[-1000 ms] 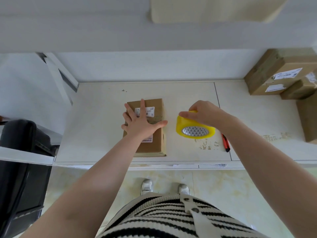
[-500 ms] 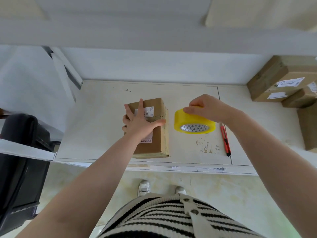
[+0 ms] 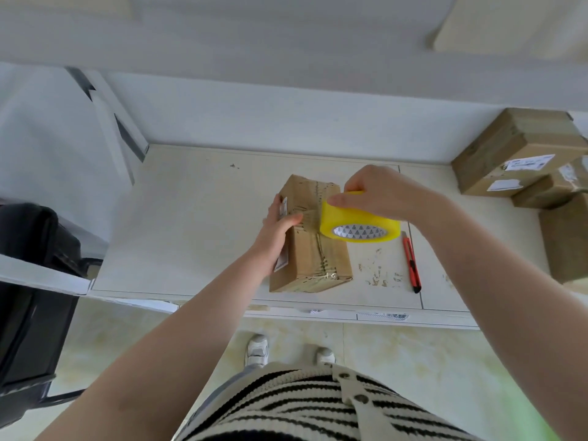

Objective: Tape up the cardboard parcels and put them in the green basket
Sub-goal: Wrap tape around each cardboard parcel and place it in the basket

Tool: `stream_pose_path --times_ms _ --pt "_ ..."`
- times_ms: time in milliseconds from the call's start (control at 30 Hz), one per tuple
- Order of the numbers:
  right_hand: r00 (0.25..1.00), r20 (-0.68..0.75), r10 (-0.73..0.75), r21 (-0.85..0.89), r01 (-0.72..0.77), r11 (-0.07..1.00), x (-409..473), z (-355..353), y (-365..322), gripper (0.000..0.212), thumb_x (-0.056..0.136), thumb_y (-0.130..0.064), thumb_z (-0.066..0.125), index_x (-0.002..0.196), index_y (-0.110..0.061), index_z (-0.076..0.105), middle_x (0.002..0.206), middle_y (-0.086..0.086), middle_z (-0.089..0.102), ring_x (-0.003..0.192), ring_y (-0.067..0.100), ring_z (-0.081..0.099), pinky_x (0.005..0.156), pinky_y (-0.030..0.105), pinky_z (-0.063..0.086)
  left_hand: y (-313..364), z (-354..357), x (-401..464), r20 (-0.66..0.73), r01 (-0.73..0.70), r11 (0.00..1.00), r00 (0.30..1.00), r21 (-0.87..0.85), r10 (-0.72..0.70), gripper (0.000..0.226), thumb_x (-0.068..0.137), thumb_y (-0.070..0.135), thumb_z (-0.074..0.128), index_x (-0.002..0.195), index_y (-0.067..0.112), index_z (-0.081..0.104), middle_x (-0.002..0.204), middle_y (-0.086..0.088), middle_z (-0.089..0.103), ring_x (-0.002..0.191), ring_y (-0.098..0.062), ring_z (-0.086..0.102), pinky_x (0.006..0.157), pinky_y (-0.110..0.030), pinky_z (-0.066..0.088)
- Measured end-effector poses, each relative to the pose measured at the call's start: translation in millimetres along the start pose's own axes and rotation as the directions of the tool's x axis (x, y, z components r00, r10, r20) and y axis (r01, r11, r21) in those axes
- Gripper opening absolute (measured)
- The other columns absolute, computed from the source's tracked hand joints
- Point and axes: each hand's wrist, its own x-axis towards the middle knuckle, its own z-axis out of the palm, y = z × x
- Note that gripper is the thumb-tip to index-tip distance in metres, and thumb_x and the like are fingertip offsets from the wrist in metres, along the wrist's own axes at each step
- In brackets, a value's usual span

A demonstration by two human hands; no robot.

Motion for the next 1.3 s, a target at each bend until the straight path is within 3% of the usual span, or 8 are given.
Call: stream_pose_path --times_ms 67,167,267,400,667,800,1167,1300 --pt "0.999 -0.030 0.013 0.038 -0.011 0.999 -0.7 5.5 -2.3 0.058 0.084 -0.064 0.058 0.058 -0.016 0.039 0.056 0.000 0.033 0.051 0.018 0.034 0.054 0.030 0.028 -1.7 -0.7 -1.3 0.035 0.004 1.000 0.999 0.000 -0.004 0.088 0.077 0.044 0.062 0.153 0.046 0.017 0.154 0.011 0.038 0.143 -0.016 0.036 0.113 -0.046 0.036" --pt "0.999 -0.032 0.008 0.057 -0.006 0.998 -2.5 7.0 -7.4 0.056 0.085 -0.065 0.056 0.063 -0.015 0.044 0.060 0.003 0.035 0.054 0.018 0.035 0.056 0.031 0.028 -6.0 -4.0 -7.4 0.086 0.016 0.999 0.996 0.032 -0.019 0.064 0.089 0.044 0.063 0.135 0.062 0.024 0.131 0.029 0.052 0.121 -0.001 0.056 0.089 -0.030 0.050" --pt "0.999 -0.003 -0.035 0.129 0.035 0.991 -4.1 6.6 -13.7 0.058 0.087 -0.063 0.055 0.063 -0.012 0.042 0.056 0.000 0.031 0.053 0.017 0.032 0.055 0.031 0.026 -10.6 -16.1 -5.6 0.055 -0.002 1.000 0.999 -0.013 0.002 0.068 0.099 0.032 0.055 0.154 0.042 0.017 0.149 0.013 0.046 0.126 -0.008 0.055 0.083 -0.022 0.053" --pt "0.996 0.015 -0.087 0.067 0.086 0.994 2.3 18.8 -34.4 0.057 0.087 -0.063 0.052 0.079 -0.008 0.064 0.070 0.010 0.059 0.065 0.028 0.055 0.061 0.038 0.045 -13.0 -35.0 -7.6 0.063 -0.028 1.000 0.998 0.006 0.028 0.052 0.104 0.029 0.047 0.154 0.030 0.030 0.146 0.003 0.053 0.127 -0.016 0.056 0.110 -0.043 0.043" --pt "0.996 -0.081 -0.040 -0.263 0.017 0.965 14.2 6.9 -0.6 0.071 0.068 -0.087 0.041 0.050 -0.018 0.045 0.050 -0.005 0.049 0.051 0.014 0.050 0.049 0.027 0.030 -5.5 -49.4 -11.9 0.088 -0.011 0.997 0.996 0.072 0.005 0.057 0.096 0.039 0.055 0.150 0.036 0.037 0.143 0.005 0.055 0.128 -0.019 0.056 0.110 -0.053 0.041" --pt "0.994 -0.034 0.105 -0.158 -0.109 0.981 15.7 23.2 30.4 0.069 0.060 -0.089 0.048 0.062 -0.023 0.064 0.065 -0.004 0.063 0.062 0.011 0.059 0.053 0.026 0.039 -4.9 -45.5 -11.9 0.102 -0.019 0.992 0.995 0.127 0.006 0.054 0.092 0.043 0.054 0.145 0.042 0.042 0.137 0.012 0.059 0.123 -0.013 0.059 0.108 -0.048 0.044" --pt "0.964 0.082 0.254 0.070 -0.260 0.963 31.3 67.2 55.5 0.054 0.066 -0.079 0.065 0.063 -0.026 0.055 0.066 -0.005 0.058 0.065 0.012 0.057 0.054 0.027 0.037 -0.1 -45.2 -12.3 0.081 -0.019 0.972 0.997 0.235 0.000 0.038 0.104 0.034 0.046 0.138 0.051 0.041 0.123 0.027 0.063 0.109 0.004 0.063 0.087 -0.030 0.049" --pt "0.964 0.075 0.253 0.080 -0.259 0.963 35.7 76.8 59.3 0.060 0.063 -0.081 0.064 0.075 -0.022 0.061 0.071 -0.005 0.060 0.068 0.013 0.058 0.058 0.028 0.041 1.4 -42.9 -13.8 0.089 -0.094 0.947 0.994 0.306 0.070 0.052 0.105 0.028 0.045 0.153 0.034 0.028 0.146 0.012 0.050 0.128 -0.004 0.053 0.107 -0.035 0.043"
